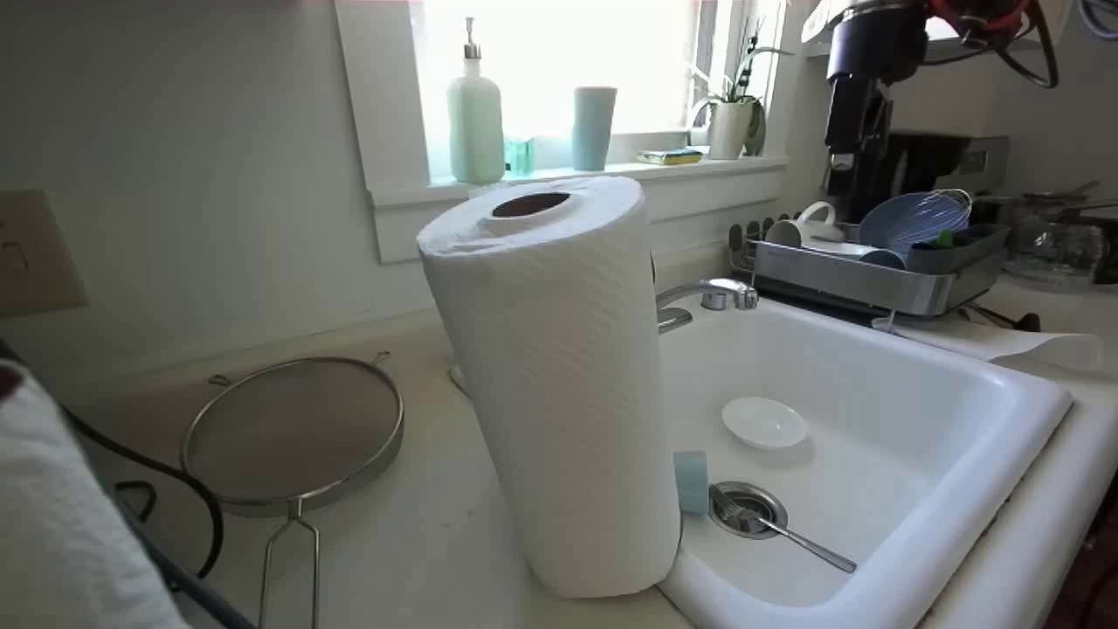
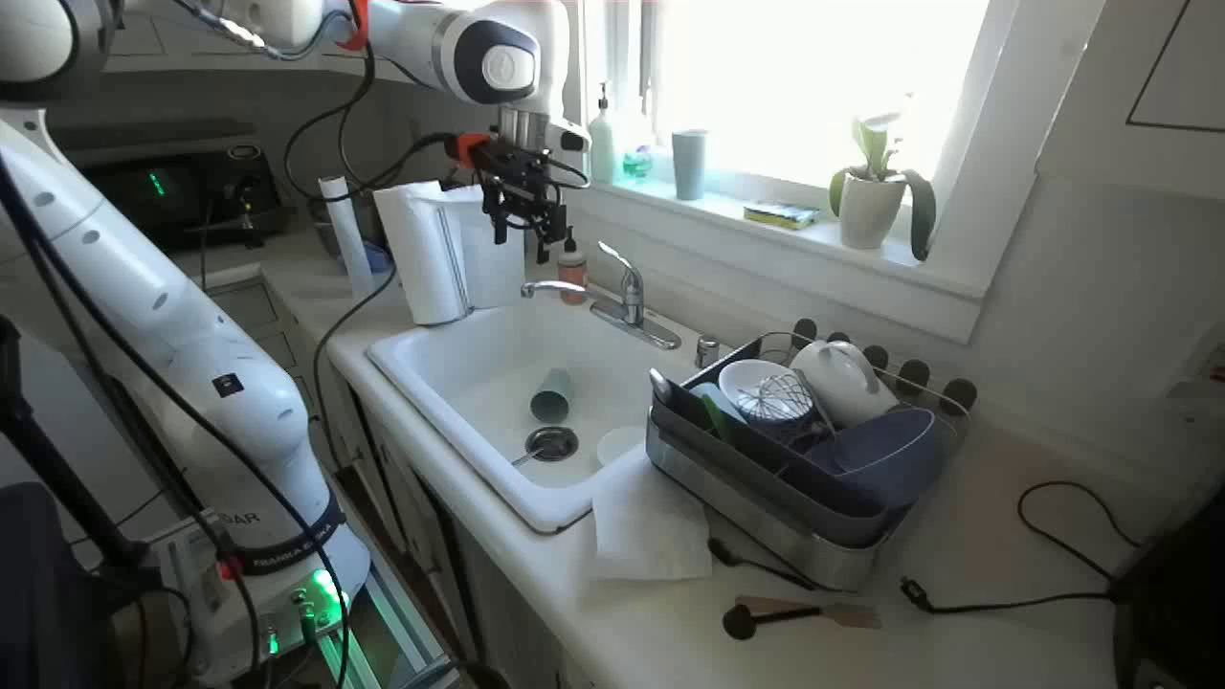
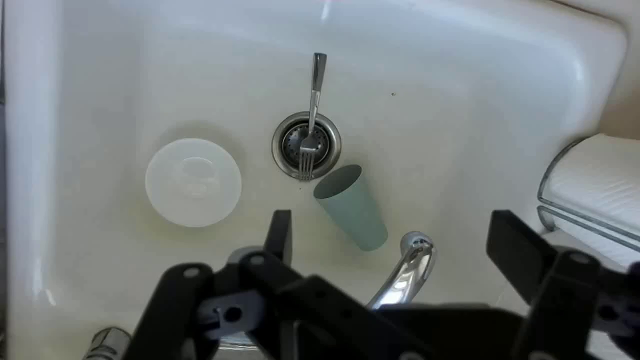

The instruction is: Move the paper towel roll to the left

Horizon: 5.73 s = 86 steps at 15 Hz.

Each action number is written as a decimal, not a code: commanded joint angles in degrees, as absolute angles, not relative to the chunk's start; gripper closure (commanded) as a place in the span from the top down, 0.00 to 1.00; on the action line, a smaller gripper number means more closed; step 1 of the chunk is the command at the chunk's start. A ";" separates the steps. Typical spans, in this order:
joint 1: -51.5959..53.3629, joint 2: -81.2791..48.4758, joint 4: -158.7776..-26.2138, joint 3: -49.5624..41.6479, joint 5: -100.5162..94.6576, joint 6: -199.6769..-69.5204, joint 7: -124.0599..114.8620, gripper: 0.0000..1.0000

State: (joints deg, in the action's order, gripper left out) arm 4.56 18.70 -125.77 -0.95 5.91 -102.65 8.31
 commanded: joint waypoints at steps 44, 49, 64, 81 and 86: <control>6.32 -1.85 -132.03 6.61 53.15 -118.02 -26.59 0.59; 6.79 -5.56 -131.53 6.77 58.00 -119.17 -28.82 0.24; 11.49 -8.84 -130.49 8.41 56.86 -128.12 -45.82 0.00; 13.45 -13.31 -129.15 9.62 50.71 -132.25 -58.17 0.00; 13.35 -14.28 -127.70 10.22 52.18 -131.89 -56.11 0.00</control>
State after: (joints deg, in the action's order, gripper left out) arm 13.74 -12.41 -129.98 9.72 50.76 -132.47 -57.81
